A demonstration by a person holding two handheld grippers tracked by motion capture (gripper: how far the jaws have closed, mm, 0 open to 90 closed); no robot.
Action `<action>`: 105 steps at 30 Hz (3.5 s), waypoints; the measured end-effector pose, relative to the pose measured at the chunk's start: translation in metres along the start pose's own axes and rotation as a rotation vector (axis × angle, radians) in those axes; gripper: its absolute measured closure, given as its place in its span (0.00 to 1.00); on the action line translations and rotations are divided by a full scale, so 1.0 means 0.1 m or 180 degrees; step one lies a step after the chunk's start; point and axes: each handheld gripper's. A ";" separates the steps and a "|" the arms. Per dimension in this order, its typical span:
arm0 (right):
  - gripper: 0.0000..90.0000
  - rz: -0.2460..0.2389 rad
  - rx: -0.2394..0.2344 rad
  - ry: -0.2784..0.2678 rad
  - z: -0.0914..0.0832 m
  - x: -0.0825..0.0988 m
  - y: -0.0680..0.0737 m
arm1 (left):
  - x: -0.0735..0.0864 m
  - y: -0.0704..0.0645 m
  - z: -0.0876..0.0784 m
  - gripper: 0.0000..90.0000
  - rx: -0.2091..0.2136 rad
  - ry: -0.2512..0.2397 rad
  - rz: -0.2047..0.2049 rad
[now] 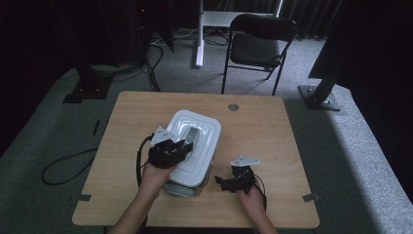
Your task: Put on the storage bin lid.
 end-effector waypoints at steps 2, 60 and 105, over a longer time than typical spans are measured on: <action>0.15 -0.0009 0.0007 -0.0003 0.00 0.00 0.00 | 0.01 -0.01 0.01 0.78 0.0002 -0.0016 -0.0020; 0.15 0.0095 0.0029 -0.0026 -0.05 0.04 -0.09 | 0.13 0.05 0.00 0.12 -0.0076 0.0214 0.0175; 0.15 0.0333 0.0238 -0.0264 -0.30 0.24 -0.34 | 0.54 0.74 -0.40 0.10 -0.0549 0.0059 -0.0042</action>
Point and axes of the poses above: each handheld gripper's, and its own axes: z roughly forward along the jaws, x roughly out of its underside, y roughly to its left, and after that the axes turned 10 degrees about y, right-handed
